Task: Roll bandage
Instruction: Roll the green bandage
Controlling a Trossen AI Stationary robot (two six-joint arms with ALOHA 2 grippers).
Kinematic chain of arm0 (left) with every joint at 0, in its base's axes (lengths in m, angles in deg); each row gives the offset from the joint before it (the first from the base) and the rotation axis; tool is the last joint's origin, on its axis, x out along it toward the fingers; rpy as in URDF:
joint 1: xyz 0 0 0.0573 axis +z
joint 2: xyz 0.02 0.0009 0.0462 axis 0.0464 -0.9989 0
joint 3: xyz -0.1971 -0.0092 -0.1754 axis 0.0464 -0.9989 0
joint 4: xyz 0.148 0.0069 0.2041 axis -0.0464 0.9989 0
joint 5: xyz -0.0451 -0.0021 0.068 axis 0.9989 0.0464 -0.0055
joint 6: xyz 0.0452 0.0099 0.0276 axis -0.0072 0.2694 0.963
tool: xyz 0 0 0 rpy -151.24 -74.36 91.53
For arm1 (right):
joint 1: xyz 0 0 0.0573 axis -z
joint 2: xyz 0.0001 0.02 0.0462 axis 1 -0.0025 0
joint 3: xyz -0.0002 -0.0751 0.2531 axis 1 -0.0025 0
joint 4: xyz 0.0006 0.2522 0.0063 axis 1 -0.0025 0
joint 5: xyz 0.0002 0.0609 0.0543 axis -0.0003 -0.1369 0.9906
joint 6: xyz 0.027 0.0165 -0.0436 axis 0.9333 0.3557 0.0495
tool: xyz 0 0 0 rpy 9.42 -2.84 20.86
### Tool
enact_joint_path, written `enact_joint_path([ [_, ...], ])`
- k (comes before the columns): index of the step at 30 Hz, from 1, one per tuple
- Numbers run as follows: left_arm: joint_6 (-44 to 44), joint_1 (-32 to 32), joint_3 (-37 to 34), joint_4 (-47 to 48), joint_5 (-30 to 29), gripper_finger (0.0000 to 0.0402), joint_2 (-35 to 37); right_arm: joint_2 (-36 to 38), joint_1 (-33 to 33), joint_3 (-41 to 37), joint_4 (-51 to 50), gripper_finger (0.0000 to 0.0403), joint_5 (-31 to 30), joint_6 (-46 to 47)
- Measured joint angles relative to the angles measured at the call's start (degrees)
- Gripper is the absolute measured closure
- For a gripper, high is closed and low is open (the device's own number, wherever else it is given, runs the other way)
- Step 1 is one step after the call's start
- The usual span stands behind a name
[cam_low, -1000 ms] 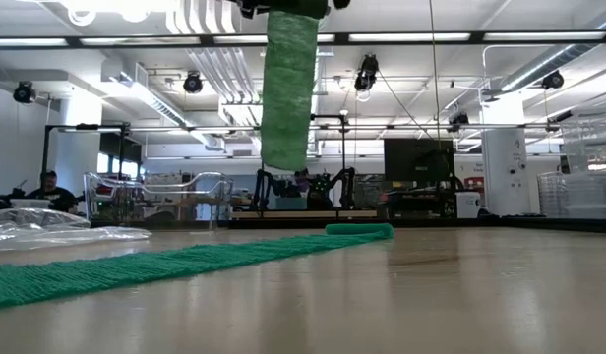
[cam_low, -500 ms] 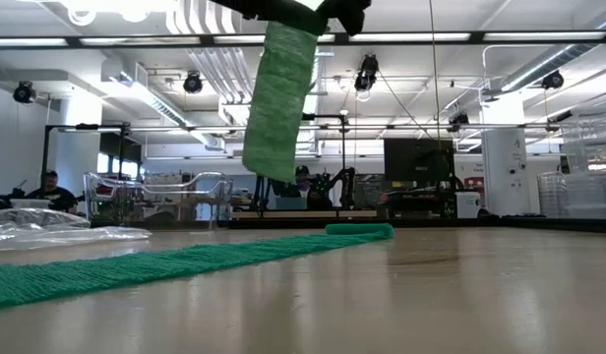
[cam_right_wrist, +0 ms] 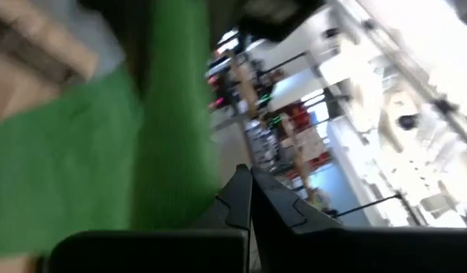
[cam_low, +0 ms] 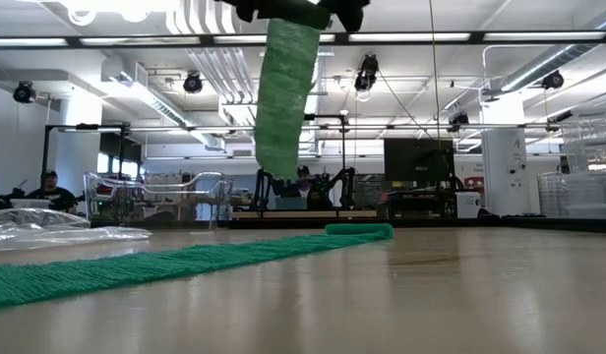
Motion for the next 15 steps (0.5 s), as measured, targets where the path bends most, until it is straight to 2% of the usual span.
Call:
enact_joint_path([
  [9,1.1,-0.9,-0.2,0.8,-0.2,0.0351,1.6,1.4,0.1,0.0,-13.8,0.0403,-0.7,2.2],
  [15,1.8,-0.8,0.0,1.9,-0.2,0.0351,1.8,5.0,0.3,0.1,-10.2,0.0403,-1.4,1.4],
])
